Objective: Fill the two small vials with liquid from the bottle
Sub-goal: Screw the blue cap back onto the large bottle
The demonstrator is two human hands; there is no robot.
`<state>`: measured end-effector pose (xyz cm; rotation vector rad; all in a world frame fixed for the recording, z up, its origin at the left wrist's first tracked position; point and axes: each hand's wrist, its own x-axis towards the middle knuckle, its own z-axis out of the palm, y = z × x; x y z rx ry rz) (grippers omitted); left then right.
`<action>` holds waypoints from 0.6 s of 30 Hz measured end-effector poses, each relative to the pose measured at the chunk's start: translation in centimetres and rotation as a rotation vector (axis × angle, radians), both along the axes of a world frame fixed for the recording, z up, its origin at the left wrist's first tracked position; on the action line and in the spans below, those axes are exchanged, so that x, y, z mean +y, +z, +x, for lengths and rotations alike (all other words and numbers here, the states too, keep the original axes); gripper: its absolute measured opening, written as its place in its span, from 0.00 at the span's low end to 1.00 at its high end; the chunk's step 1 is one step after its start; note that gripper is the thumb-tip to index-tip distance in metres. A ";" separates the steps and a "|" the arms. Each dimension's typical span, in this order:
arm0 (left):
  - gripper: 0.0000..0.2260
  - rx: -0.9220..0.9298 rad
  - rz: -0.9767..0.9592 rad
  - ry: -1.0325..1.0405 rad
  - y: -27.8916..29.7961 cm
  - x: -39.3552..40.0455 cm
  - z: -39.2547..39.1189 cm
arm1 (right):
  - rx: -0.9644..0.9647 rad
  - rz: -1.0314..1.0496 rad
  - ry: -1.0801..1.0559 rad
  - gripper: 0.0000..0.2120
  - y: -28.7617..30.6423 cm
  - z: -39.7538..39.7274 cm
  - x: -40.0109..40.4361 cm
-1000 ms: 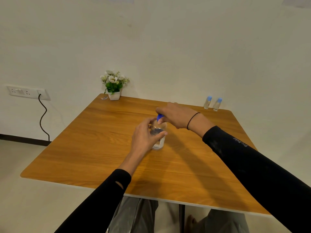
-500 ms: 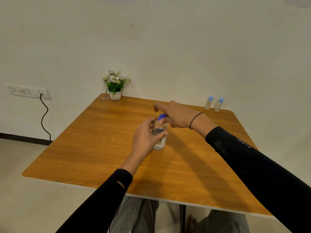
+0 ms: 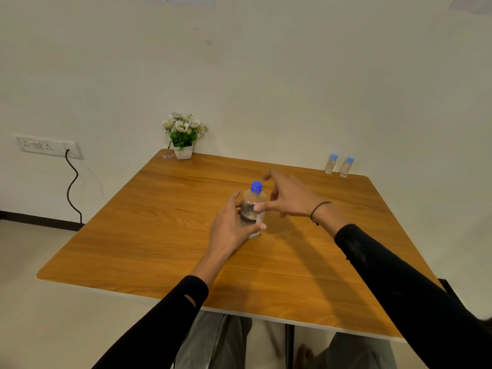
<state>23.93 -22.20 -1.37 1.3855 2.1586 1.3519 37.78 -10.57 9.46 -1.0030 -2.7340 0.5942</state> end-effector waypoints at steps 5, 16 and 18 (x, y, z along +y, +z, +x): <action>0.32 0.039 -0.072 -0.009 -1.5 0.6 -0.6 | 0.127 -0.329 -0.015 0.39 -6.8 0.2 -0.4; 0.25 -0.001 -0.095 0.019 0.2 9.4 -13.4 | 0.387 -0.175 -0.061 0.33 -9.0 -14.7 7.5; 0.24 -0.030 -0.091 0.037 0.3 12.5 -16.6 | 0.414 -0.180 -0.085 0.31 -9.3 -18.7 10.4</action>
